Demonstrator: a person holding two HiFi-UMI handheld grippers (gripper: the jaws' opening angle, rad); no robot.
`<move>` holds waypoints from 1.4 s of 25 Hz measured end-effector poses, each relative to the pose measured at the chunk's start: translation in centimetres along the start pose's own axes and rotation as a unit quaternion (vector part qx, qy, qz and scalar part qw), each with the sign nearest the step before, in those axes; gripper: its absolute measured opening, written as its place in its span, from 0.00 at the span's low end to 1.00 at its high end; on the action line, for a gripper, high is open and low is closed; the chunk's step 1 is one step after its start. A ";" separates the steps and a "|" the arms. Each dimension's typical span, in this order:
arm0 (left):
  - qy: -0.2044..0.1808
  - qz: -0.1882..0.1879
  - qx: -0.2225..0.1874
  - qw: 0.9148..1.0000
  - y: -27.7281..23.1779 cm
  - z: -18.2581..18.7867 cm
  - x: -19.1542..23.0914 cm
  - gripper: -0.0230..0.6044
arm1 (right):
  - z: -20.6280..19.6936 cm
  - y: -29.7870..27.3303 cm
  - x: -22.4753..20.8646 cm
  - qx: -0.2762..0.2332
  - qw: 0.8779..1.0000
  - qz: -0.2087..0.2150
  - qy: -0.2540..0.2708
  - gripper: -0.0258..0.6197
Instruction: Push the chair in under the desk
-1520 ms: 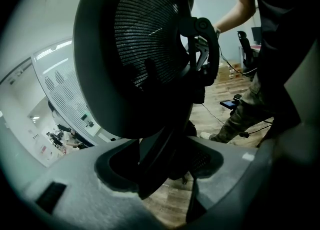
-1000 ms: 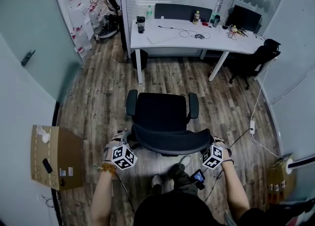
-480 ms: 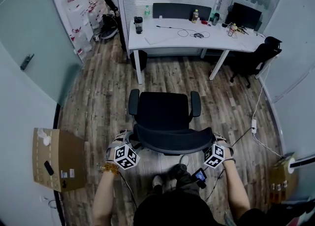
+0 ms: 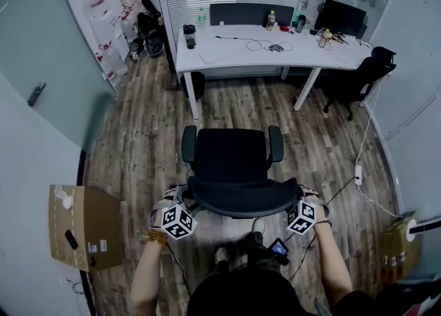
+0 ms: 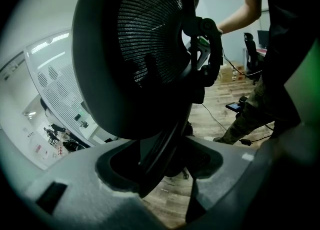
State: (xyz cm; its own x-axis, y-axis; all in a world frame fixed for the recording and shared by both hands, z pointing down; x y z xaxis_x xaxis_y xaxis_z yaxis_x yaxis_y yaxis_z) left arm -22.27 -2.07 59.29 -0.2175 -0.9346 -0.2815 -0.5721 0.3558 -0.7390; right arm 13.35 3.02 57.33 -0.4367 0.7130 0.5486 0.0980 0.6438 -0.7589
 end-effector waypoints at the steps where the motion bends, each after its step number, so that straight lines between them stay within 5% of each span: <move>1: 0.000 0.001 0.001 1.000 -0.2 0.2 0.1 0.46 | -0.2 -0.2 -0.2 -0.001 1.000 0.001 0.000 0.36; 35: 0.023 0.008 0.024 0.999 -6.7 7.2 3.6 0.45 | -5.7 -4.0 -9.3 -0.022 0.999 0.003 0.024 0.36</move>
State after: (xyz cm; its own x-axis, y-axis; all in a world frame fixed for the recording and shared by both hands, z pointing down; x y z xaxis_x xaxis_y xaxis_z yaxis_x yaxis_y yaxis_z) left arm -13.54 -7.83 58.88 -0.2636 -0.9272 -0.2663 -0.5305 0.3699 -0.7627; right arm 22.16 -4.58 57.24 -0.3918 0.7294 0.5608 0.1407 0.6499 -0.7469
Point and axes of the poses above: the fingertips, and each gripper's own axes: y backward along the fingers, x to its left, z out of its top, the point moved 9 cm from there along y, backward along the fingers, and after that the axes turned 7 degrees about -z, right-handed, at the moved point
